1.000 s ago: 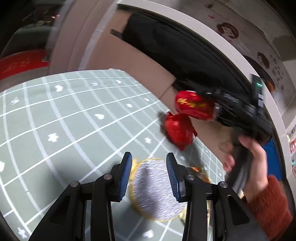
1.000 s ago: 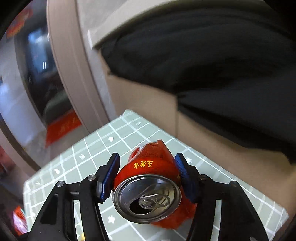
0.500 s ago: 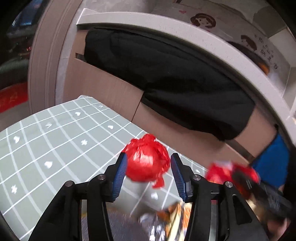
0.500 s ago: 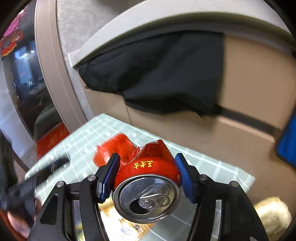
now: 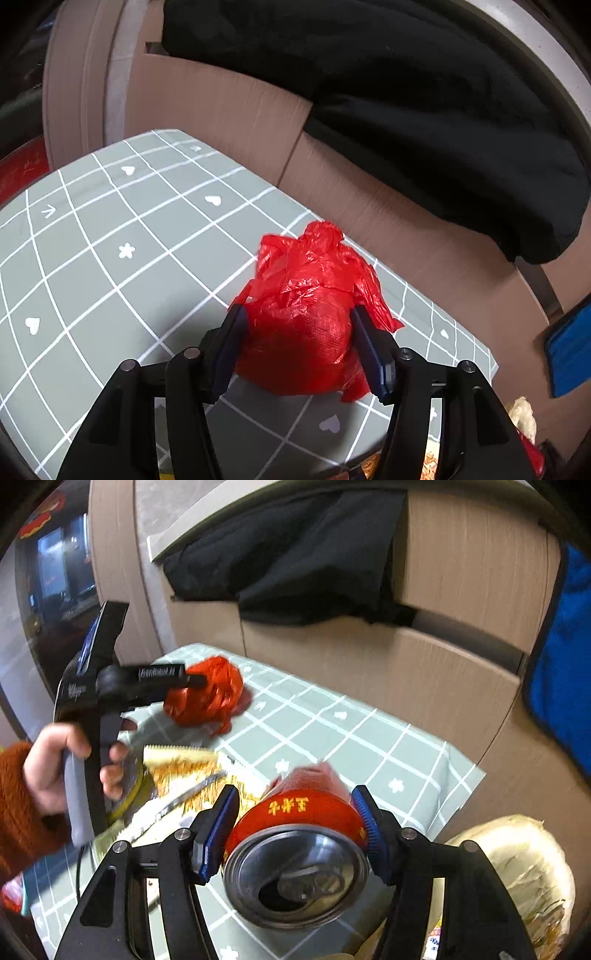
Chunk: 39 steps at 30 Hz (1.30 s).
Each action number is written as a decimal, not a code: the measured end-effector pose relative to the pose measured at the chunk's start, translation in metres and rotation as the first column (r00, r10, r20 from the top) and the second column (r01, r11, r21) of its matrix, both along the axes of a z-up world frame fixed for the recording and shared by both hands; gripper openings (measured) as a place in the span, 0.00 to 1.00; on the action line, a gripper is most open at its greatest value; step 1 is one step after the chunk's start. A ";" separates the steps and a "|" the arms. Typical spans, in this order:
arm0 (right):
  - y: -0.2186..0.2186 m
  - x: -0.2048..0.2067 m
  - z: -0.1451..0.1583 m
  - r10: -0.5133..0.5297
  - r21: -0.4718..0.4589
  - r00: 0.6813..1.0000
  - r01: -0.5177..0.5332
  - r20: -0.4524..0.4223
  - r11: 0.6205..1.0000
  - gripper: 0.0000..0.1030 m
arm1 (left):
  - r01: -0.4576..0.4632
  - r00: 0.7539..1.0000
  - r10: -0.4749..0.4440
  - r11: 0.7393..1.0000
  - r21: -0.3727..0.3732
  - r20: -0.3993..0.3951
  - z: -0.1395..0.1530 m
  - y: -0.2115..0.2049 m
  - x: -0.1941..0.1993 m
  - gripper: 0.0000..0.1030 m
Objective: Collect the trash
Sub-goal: 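Lift the red bag and red can and carry them toward the bin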
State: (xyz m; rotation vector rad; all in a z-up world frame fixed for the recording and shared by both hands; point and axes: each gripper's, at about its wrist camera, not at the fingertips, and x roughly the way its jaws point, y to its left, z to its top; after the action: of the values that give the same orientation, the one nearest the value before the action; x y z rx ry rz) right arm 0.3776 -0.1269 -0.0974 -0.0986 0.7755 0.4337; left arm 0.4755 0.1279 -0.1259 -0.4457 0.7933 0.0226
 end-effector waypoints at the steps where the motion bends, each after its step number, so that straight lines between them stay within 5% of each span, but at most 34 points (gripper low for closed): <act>1: -0.003 -0.006 -0.002 0.006 -0.003 1.000 -0.006 -0.002 1.000 0.59 | 0.008 1.000 -0.008 1.000 0.008 -0.007 0.000 -0.001 0.001 0.58; 7: -0.003 -0.013 -0.011 0.021 -0.010 0.999 -0.021 -0.033 1.000 0.59 | 0.020 1.000 -0.018 0.998 0.061 -0.022 0.001 -0.011 0.005 0.58; 13: -0.006 -0.024 -0.006 0.050 -0.023 0.998 -0.051 -0.026 0.998 0.60 | 0.038 0.999 -0.038 0.998 0.050 -0.005 0.008 -0.014 -0.006 0.45; 21: -0.003 -0.008 -0.010 0.097 -0.044 0.991 -0.101 -0.089 0.994 0.61 | 0.074 0.987 -0.088 0.992 0.104 0.136 0.050 -0.026 -0.063 0.43; 28: -0.006 0.003 -0.032 0.080 0.031 0.974 -0.075 -0.211 0.997 0.56 | 0.133 0.956 -0.175 0.974 0.183 0.236 0.088 -0.045 -0.129 0.43; 34: 0.004 -0.038 -0.007 0.066 -0.065 0.996 -0.070 -0.060 0.995 0.51 | 0.163 0.932 -0.231 0.956 0.245 0.279 0.103 -0.068 -0.167 0.43; 39: -0.013 -0.062 0.028 0.026 -0.028 0.999 -0.025 0.031 0.999 0.51 | 0.183 0.903 -0.264 0.950 0.252 0.340 0.128 -0.090 -0.189 0.43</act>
State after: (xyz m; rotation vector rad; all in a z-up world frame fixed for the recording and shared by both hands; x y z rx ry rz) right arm 0.3153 -0.1398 -0.0696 -0.1405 0.7500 0.4452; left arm 0.2861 0.0381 0.0018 -0.1415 0.4573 -0.1869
